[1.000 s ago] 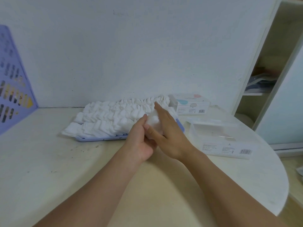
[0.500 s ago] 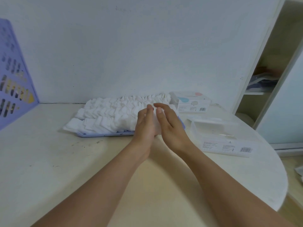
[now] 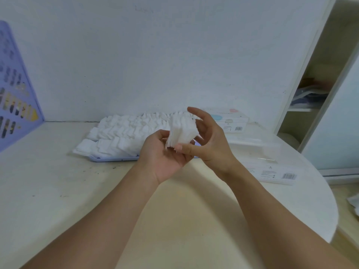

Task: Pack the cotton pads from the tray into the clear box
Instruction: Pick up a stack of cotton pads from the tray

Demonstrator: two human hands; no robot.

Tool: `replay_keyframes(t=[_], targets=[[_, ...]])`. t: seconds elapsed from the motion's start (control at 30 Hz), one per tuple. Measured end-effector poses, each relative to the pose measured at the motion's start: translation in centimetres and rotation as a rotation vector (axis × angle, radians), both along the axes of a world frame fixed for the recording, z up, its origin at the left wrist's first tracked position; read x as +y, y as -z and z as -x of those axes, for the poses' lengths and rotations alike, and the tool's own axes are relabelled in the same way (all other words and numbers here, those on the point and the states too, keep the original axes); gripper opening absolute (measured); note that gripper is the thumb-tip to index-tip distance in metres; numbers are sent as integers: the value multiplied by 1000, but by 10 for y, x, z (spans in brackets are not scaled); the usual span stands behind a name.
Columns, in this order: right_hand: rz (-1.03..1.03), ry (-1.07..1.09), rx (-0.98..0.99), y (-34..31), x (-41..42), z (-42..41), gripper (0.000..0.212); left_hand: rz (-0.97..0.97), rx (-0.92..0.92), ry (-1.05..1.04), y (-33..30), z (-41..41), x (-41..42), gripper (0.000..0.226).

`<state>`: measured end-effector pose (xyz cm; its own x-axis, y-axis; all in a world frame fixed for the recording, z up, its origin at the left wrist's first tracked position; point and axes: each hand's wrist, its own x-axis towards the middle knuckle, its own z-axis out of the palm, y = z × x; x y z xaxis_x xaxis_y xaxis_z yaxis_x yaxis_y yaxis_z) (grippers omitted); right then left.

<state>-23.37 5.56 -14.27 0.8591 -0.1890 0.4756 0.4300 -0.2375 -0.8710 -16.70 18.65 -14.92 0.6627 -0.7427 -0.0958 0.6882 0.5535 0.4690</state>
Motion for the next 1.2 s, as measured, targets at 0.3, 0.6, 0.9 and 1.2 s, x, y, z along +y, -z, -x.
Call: replay_keyframes(t=[0.3,0.6,0.9,1.2], targets=[[-22,22,-9,0,-3,0,69,-131,-174,130,3,1,-3,56],[148,-54,7,0,-9,0,75,-330,-417,107,-3,-1,3,45],[54,-91,-13,-1,-17,-2,69,-294,-452,122,-2,-5,7,35],[148,-119,43,-1,-16,0,83,-398,-517,168,-2,-4,9,34]])
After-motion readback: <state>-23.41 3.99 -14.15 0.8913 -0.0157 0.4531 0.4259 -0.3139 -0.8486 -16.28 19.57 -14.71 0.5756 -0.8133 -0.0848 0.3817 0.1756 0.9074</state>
